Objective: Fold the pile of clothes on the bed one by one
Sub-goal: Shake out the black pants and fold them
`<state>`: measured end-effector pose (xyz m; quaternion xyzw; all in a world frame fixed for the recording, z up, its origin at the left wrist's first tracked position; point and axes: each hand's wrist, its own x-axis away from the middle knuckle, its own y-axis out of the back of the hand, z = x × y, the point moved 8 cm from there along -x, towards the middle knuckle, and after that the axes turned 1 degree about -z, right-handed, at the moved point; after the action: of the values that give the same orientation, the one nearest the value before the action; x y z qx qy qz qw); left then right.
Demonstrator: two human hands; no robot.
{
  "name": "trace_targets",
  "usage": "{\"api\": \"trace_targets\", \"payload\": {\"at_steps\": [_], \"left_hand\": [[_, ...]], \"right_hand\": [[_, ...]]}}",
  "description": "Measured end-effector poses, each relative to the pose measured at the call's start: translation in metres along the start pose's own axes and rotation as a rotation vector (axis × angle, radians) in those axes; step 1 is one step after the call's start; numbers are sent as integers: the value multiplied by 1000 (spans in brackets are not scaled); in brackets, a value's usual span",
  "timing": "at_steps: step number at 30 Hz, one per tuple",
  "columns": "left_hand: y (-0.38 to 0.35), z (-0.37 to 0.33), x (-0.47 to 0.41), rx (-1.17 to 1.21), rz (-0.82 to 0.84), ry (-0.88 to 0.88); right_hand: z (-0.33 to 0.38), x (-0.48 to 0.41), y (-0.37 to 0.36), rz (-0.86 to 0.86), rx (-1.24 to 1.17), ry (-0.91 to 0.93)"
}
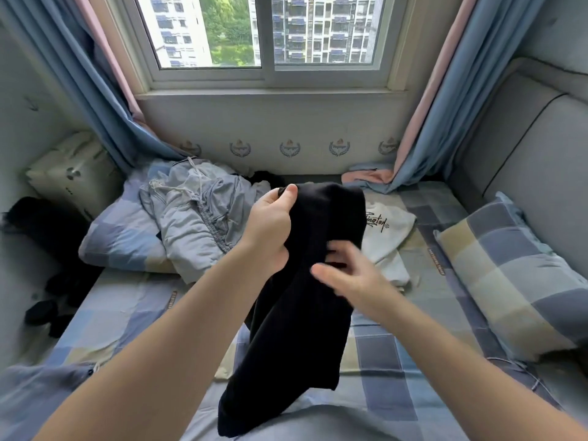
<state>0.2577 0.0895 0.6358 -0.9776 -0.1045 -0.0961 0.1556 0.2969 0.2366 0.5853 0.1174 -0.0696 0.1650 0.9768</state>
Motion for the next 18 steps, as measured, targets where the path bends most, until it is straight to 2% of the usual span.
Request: {"api": "trace_targets", "payload": {"at_steps": [2, 6, 9, 11, 13, 15, 18], "left_hand": [[-7, -3, -1, 68, 7, 32], [-7, -13, -11, 165, -14, 46], [7, -16, -20, 249, -58, 43], [20, -16, -22, 292, -65, 8], [25, -9, -14, 187, -3, -6], [23, 9, 1, -83, 123, -18], [20, 39, 25, -495, 330, -133]], "right_hand": [[-13, -7, -25, 11, 43, -23], [-7, -24, -16, -180, 227, 17], [3, -32, -6, -109, 294, 57], [11, -30, 1, -75, 212, 82], [23, -26, 15, -111, 4, 91], [36, -23, 29, -144, -227, 68], [43, -23, 48, -152, -443, 25]]}}
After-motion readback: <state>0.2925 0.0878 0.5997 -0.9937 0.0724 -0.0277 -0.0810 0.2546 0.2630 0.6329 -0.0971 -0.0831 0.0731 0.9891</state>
